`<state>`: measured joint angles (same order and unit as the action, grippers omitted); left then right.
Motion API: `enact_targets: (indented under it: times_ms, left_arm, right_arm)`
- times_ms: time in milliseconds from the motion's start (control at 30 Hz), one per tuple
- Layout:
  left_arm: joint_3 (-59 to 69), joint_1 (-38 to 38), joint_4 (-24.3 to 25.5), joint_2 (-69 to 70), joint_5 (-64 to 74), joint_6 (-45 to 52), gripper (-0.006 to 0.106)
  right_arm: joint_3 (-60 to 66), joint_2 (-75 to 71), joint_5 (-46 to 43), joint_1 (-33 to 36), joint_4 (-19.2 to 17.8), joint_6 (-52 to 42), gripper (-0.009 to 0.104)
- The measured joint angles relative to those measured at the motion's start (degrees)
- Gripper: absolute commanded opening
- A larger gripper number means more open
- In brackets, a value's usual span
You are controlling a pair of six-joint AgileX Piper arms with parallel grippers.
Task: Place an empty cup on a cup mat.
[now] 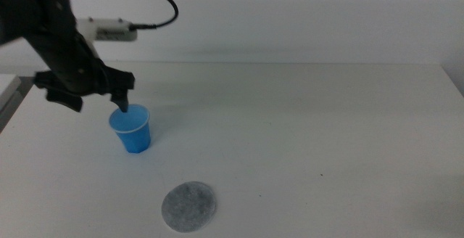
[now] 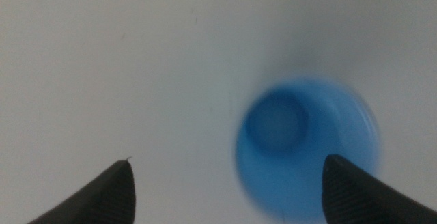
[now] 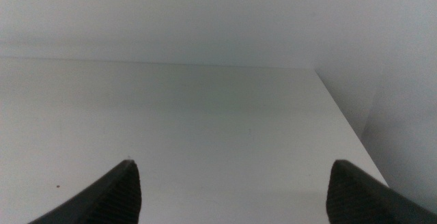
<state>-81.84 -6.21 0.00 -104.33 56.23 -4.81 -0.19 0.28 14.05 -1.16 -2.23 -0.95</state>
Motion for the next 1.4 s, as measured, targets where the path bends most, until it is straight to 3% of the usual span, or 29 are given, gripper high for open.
enact_targets:
  times_ms: [167,267,333,467,500,733,1000,1167,1400]
  left_arm:
    - [0.0,0.0,0.0,-6.2,-4.5,-0.5,0.093]
    - [0.0,0.0,0.0,-8.7,-5.0,0.3,0.082]
    - [0.0,0.0,0.0,-9.4,-5.0,0.2,0.065]
    - [0.0,0.0,-0.9,-9.6,-5.0,-1.4,0.005]
    - [0.0,0.0,-1.3,-9.6,-4.8,-1.5,-0.002]
    - [4.4,-2.2,-4.7,-1.6,-5.9,-1.9,-0.002]
    - [19.8,-15.5,-5.8,13.3,-8.7,-10.7,-0.002]
    - [23.2,-21.2,-5.2,13.5,-9.6,-16.3,-0.002]
    - [23.7,-21.9,-5.0,10.4,-9.7,-17.5,-0.002]
  right_arm:
    - [0.0,0.0,0.0,0.0,0.0,0.0,0.093]
    - [0.0,0.0,0.0,0.0,0.0,0.0,0.093]
    - [0.0,0.0,0.0,0.0,0.0,0.0,0.093]
    - [0.0,0.0,0.0,0.0,0.0,0.0,0.093]
    - [0.0,0.0,0.0,0.0,0.0,0.0,0.093]
    - [0.0,0.0,0.0,0.0,0.0,0.0,0.093]
    - [0.0,0.0,0.0,0.0,0.0,0.0,0.093]
    - [0.0,0.0,0.0,0.0,0.0,0.0,0.093]
    - [0.0,0.0,0.0,0.0,0.0,0.0,0.093]
